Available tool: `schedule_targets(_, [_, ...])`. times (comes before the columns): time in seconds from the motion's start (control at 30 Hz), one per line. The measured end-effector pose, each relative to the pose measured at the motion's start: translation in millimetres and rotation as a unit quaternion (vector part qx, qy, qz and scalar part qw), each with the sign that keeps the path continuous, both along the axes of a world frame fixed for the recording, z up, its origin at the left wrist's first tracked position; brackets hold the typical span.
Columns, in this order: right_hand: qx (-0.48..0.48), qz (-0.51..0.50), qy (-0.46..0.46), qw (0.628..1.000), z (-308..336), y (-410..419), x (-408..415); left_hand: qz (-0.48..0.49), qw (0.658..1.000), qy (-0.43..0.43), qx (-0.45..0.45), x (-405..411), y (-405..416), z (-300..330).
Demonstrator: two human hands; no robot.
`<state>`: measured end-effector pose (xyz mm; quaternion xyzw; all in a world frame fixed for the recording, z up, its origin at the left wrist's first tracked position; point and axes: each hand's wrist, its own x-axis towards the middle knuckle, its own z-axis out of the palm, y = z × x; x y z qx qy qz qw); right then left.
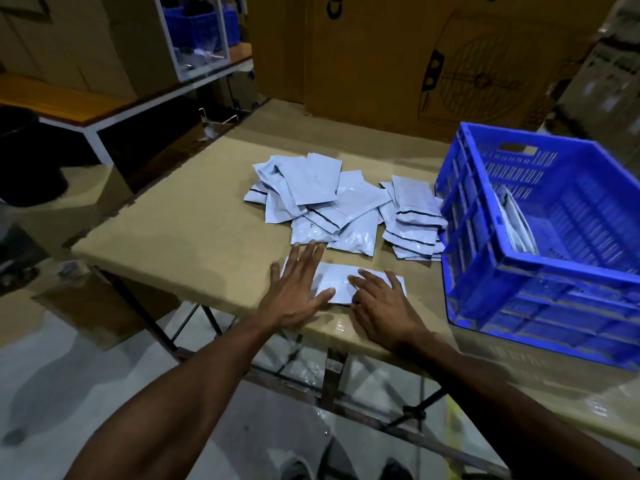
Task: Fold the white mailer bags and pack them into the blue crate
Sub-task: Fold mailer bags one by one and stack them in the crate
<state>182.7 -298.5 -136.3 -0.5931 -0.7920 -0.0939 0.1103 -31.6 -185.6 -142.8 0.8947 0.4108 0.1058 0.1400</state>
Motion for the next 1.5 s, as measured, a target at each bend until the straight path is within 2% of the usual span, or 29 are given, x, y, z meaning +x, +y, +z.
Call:
schedule_targets(0.1, [0.015,-0.009,0.017,1.0,18,4,5,-0.038,0.997,0.019,0.065,-12,2,-6])
schedule_targets(0.17, [0.021,-0.003,0.006,1.0,29,4,7,-0.025,0.997,0.034,0.071,-13,6,-6])
schedule_targets(0.3, [0.055,0.127,-0.065,0.988,41,-5,-1,0.009,0.998,0.033,0.044,-4,12,1])
schedule_targets(0.37, [0.016,0.179,-0.116,0.977,38,-4,-7,-0.007,0.999,0.015,0.036,-2,15,7])
schedule_targets(0.47, [-0.074,0.167,-0.183,0.966,38,8,-7,-0.044,0.998,-0.049,0.006,-4,21,8])
schedule_targets(0.57, [-0.078,0.123,-0.158,0.977,61,19,-4,-0.034,0.988,-0.152,0.026,-4,24,2])
schedule_targets(0.67, [-0.062,0.074,-0.109,0.989,89,30,5,0.047,0.972,-0.23,-0.001,4,19,2])
schedule_targets(0.73, [-0.054,0.033,-0.051,0.997,110,35,15,0.077,0.974,-0.214,-0.003,11,14,0])
schedule_targets(0.83, [0.002,-0.034,0.042,0.999,144,49,35,0.087,0.987,-0.137,0.009,23,7,-5])
schedule_targets(1.0, [0.123,-0.1,0.178,0.971,196,65,68,0.05,0.996,-0.067,0.014,51,4,-10])
schedule_targets(1.13, [0.149,-0.129,0.225,0.954,227,57,97,0.023,0.999,-0.019,0.02,76,-3,-8])
schedule_targets(1.27, [0.158,-0.172,0.299,0.925,238,45,129,0.004,1.0,-0.009,0.029,101,-10,-5])
schedule_targets(1.5, [0.189,-0.226,0.281,0.913,258,14,180,-0.015,1.0,0.014,0.016,146,-23,0])
